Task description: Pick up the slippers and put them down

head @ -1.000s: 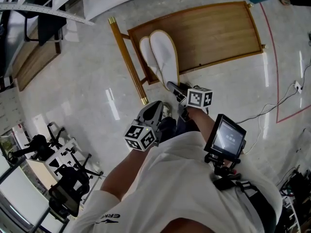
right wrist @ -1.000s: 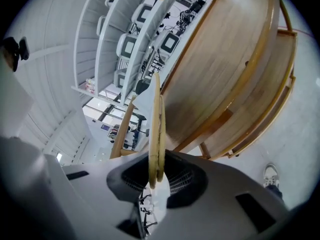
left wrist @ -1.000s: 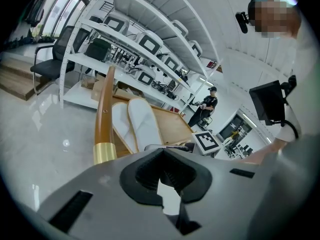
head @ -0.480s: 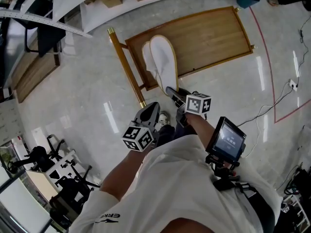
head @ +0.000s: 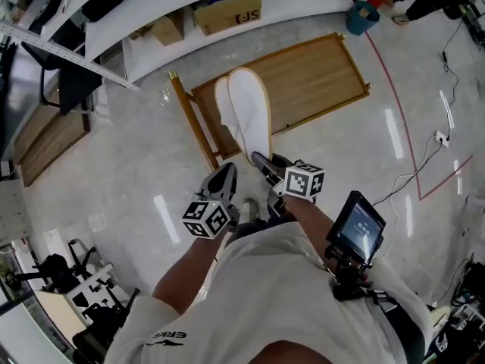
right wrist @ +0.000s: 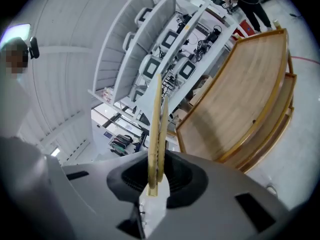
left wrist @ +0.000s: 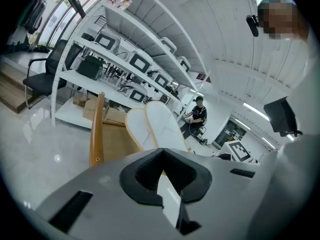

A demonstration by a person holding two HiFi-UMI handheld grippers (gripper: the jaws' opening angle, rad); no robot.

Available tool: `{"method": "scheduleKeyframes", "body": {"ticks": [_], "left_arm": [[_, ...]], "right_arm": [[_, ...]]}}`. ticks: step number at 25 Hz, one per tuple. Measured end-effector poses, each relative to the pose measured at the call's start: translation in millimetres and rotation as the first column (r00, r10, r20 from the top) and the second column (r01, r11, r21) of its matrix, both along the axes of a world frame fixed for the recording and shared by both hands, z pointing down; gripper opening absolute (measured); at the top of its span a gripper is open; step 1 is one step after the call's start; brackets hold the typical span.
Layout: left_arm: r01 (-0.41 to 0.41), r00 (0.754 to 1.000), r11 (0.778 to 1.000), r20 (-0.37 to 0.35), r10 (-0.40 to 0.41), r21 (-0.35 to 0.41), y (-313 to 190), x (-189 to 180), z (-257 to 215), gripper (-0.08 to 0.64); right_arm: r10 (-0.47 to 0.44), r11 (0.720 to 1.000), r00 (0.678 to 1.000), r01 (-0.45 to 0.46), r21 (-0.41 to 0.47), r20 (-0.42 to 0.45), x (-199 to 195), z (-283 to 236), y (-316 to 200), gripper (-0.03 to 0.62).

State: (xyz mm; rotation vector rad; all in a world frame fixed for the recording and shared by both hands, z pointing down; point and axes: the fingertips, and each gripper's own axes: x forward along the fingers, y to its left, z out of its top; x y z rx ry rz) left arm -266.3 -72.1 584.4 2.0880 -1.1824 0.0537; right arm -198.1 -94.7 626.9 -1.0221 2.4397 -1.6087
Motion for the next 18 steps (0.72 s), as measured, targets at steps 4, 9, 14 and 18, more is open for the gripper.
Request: {"method": "scheduleKeyframes", "body": {"ticks": [4,9,14,18], "left_arm": [[0.007,1.000,0.999,-0.016,-0.006,0.051,-3.5,-3.5,-21.3,0.005],[0.007,0.999,0.995,-0.035,-0.004,0.098,-1.1,-4.1,-45.4,0.005],[0.022,0.999,0.988,-0.051,-0.014,0.154,2.4,-11.5,-72.6,0.005],[0.033,0.997,0.980,-0.073,-0.019,0.197,8.5,-15.3,-92.8,0.005]], "right_arm": [[0.026,0.998,1.000,-0.026,0.064,0.015,2.5,-35.1,4.5,0.063],[0.051,0.990,0.998,-0.055,0.126,0.029,6.8,-74.6,12.2,0.063],[0.064,0.981,0.997,-0.072,0.180,0.049,2.6,-109.7,24.7,0.063],[0.068,0.973,0.996,-0.077,0.218,0.052,2.4,-132.3,41.9,0.063]]}}
